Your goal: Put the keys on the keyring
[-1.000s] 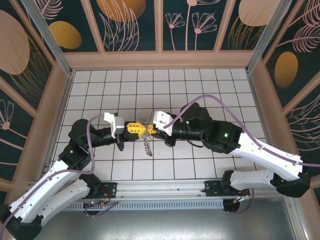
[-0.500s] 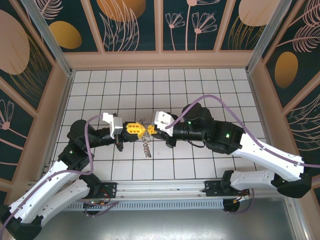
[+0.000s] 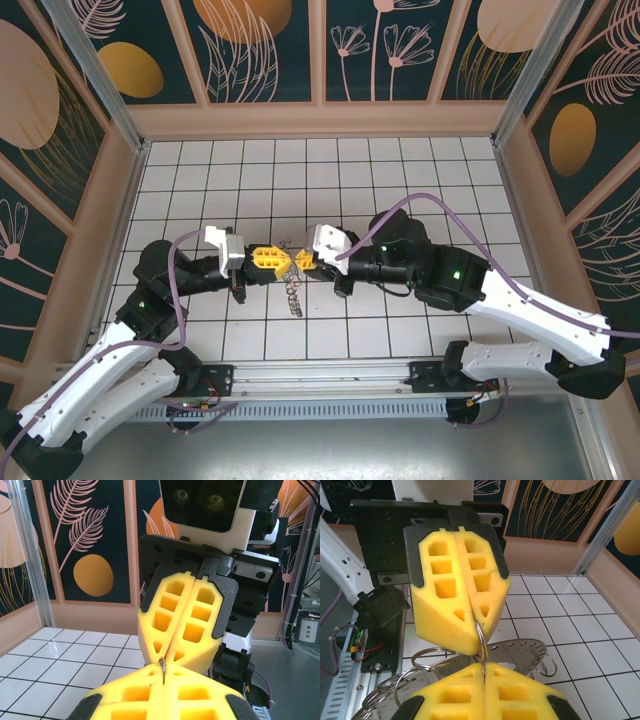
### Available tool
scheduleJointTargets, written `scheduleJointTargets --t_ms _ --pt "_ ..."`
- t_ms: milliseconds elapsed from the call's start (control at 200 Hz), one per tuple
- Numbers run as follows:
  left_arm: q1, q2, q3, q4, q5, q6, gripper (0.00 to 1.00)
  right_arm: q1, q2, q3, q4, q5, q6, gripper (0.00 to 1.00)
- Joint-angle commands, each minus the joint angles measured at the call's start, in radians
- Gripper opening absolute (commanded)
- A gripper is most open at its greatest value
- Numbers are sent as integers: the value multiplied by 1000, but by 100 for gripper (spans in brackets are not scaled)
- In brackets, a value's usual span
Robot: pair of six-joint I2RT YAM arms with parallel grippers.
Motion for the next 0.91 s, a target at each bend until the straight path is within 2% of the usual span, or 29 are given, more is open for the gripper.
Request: scheduleJointTargets --t_ms 0,120,200,901 --pt "-1 -25 15 104 34 -23 0 -11 -24 -31 28 -4 15 3" --pt "0 -24 13 106 34 -25 0 -16 -40 -52 57 -22 15 4" --pt "0 -23 11 113 38 -30 0 -27 -42 -58 67 -37 13 0" --pt "-1 -26 -5 160 85 -59 0 -64 53 6 80 -128 17 0"
